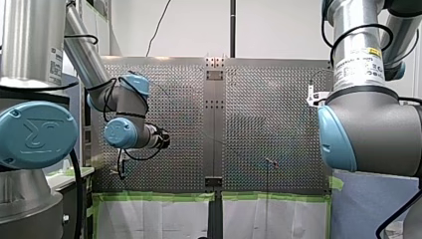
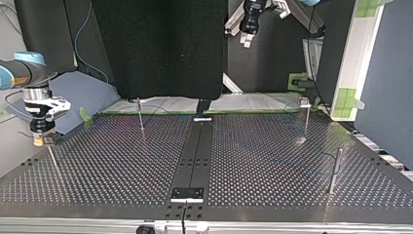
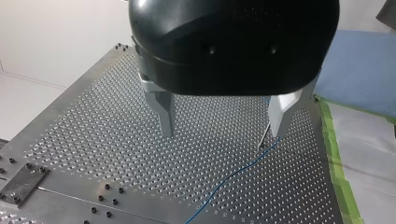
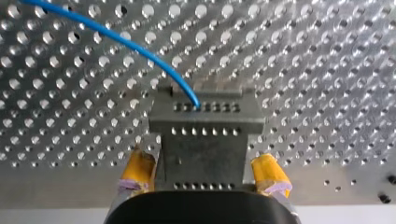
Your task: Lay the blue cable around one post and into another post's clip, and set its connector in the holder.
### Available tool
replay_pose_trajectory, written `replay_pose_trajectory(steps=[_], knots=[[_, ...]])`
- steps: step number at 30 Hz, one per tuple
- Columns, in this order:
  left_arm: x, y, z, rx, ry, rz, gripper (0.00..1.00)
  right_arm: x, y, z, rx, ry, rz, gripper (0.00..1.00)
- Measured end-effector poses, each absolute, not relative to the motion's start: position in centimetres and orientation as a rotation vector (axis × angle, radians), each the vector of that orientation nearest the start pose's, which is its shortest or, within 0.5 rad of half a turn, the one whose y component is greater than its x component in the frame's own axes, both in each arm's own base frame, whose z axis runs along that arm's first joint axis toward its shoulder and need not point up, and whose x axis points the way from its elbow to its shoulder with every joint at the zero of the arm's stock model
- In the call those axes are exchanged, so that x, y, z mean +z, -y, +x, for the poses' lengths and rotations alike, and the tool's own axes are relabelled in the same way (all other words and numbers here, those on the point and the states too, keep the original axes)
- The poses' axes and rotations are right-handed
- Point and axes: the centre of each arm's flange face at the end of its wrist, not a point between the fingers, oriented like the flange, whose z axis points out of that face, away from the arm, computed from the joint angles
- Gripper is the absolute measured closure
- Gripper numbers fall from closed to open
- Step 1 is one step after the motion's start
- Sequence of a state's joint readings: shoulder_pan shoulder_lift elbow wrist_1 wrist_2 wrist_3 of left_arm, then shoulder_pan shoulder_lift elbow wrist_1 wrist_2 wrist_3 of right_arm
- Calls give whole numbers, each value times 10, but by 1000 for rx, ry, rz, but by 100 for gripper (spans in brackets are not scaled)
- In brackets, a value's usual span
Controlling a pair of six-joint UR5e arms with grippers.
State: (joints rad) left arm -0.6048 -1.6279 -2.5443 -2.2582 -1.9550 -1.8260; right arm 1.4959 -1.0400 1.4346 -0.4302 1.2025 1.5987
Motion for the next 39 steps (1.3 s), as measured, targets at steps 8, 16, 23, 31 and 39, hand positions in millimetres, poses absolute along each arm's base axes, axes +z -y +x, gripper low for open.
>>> replay_pose_trajectory(steps=[8,16,23,31,39], knots=[[138,251,194,-309,-1717,15,0,282,686,110,1406,1092,1344,0],[138,251,194,-307,-1717,15,0,278,685,94,1353,1188,1299,0],[138,251,194,-308,-1717,16,0,273,680,82,1308,1306,1264,0],[138,251,193,-309,-1718,19,0,269,672,75,1253,1387,1221,0],[138,252,192,-314,-1719,21,0,279,654,71,1231,1388,1130,0]])
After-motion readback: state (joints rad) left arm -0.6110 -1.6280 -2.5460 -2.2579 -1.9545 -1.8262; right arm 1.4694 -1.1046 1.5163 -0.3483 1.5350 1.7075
